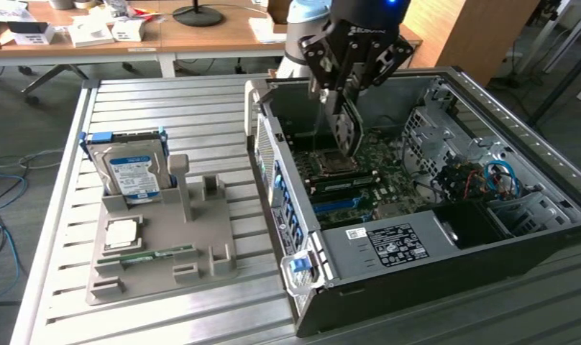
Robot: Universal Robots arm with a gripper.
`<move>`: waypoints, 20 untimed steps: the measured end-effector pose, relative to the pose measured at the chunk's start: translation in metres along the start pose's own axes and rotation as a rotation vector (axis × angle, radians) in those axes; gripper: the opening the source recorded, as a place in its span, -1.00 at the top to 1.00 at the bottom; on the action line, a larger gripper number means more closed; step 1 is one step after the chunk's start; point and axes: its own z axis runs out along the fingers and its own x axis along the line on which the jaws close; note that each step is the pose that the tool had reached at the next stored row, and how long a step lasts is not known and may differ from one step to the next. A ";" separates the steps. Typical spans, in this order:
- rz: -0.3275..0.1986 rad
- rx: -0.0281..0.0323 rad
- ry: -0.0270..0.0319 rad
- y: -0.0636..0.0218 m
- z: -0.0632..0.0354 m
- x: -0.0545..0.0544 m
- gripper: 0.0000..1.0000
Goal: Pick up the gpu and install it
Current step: 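Pick up the gpu and move the gpu toward the slot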
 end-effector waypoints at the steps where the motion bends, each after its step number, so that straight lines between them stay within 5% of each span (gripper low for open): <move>1: 0.000 0.0000 0.0000 0.0003 0.0001 -0.004 0.47; 20: 0.000 -0.0002 0.0000 0.0060 0.0022 -0.080 0.47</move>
